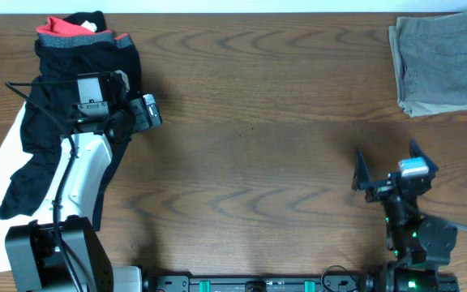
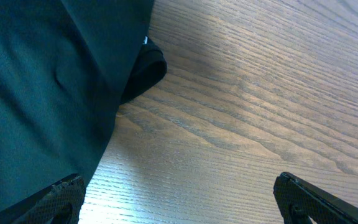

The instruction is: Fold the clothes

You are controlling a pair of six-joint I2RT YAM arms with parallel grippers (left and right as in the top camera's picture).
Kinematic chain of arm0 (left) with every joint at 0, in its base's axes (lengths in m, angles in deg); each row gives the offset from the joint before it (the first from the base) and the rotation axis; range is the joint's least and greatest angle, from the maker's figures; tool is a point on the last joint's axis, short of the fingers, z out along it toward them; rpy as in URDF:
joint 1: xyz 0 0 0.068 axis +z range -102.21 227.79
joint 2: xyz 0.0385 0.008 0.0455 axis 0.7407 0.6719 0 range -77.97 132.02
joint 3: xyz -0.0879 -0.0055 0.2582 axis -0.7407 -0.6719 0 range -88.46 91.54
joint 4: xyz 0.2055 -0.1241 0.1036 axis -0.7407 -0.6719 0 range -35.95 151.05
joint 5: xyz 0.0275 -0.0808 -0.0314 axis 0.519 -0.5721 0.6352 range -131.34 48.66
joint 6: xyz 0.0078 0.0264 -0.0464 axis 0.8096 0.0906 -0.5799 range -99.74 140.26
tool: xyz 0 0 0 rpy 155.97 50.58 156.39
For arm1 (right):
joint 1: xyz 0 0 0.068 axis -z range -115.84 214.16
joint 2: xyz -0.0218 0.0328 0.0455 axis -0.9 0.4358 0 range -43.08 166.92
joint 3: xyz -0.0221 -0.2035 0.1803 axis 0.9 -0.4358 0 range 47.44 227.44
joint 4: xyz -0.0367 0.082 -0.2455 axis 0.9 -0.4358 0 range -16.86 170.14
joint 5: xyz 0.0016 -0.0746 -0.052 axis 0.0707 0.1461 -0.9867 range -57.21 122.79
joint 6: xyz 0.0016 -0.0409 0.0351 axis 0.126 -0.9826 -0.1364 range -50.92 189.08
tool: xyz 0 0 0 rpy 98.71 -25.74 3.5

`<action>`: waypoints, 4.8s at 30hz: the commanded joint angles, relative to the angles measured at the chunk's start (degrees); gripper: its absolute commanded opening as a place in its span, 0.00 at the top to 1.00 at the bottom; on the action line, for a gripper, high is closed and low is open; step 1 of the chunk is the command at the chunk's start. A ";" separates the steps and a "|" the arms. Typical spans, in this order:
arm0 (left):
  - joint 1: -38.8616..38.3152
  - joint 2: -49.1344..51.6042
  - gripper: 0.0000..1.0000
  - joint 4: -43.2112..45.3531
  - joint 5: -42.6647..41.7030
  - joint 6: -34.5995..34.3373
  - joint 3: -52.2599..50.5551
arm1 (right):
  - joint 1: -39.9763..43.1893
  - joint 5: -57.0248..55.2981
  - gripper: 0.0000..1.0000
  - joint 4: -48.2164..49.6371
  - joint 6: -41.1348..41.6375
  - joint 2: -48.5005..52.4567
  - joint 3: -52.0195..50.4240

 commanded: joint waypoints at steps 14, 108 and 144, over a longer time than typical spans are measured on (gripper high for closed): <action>-0.02 0.70 0.02 0.09 0.13 -0.07 0.87 | 0.50 0.87 0.01 -5.86 -0.57 -13.68 -8.17; -0.98 -77.94 0.02 21.46 7.21 -1.99 -58.31 | 0.59 -3.61 0.01 -10.25 1.57 -13.79 -8.17; -1.18 -89.05 0.02 16.72 7.80 0.00 -58.31 | 0.59 -3.61 0.01 -10.25 1.57 -13.79 -8.17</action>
